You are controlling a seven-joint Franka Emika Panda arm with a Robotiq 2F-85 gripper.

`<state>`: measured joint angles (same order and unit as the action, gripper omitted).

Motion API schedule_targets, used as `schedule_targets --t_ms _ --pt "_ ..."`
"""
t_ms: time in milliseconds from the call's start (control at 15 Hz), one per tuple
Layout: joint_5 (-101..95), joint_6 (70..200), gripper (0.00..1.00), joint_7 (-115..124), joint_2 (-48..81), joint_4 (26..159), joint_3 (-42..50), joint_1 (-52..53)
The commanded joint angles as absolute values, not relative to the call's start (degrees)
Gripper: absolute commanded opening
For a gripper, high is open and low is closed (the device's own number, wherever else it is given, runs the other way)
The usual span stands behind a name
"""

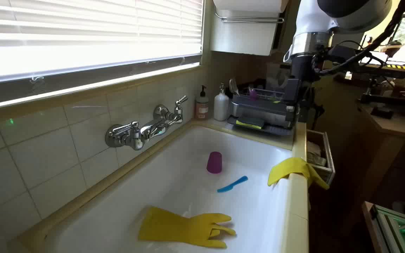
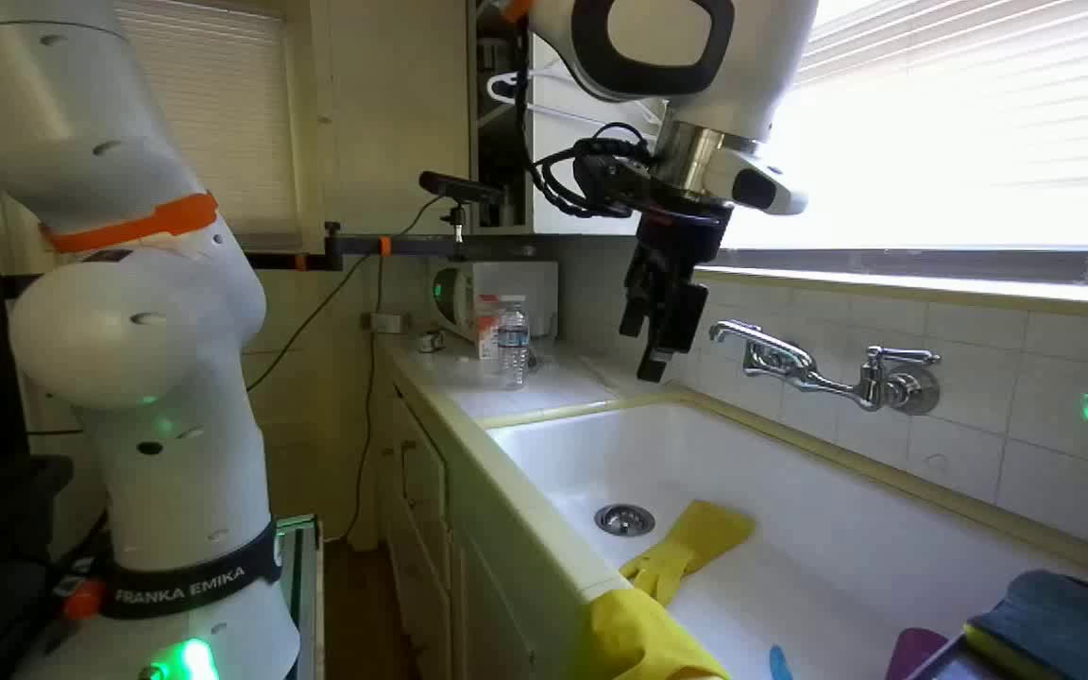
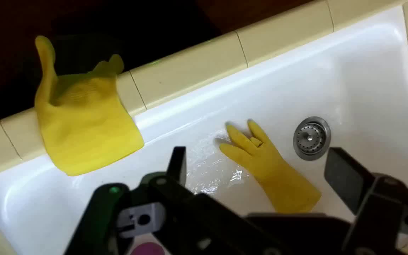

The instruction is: Remove the yellow glove from the sink and hang it over the front of the sink.

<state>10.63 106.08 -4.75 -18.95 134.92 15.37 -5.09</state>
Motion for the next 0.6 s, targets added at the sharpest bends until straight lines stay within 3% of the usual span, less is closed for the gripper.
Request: schedule_targets --t_ms 0,533 --pt "11.09 105.89 1.00 -5.18 -18.78 134.82 13.92 -6.69" --pt "10.88 106.24 1.00 -6.25 -16.05 134.20 12.49 -5.48"
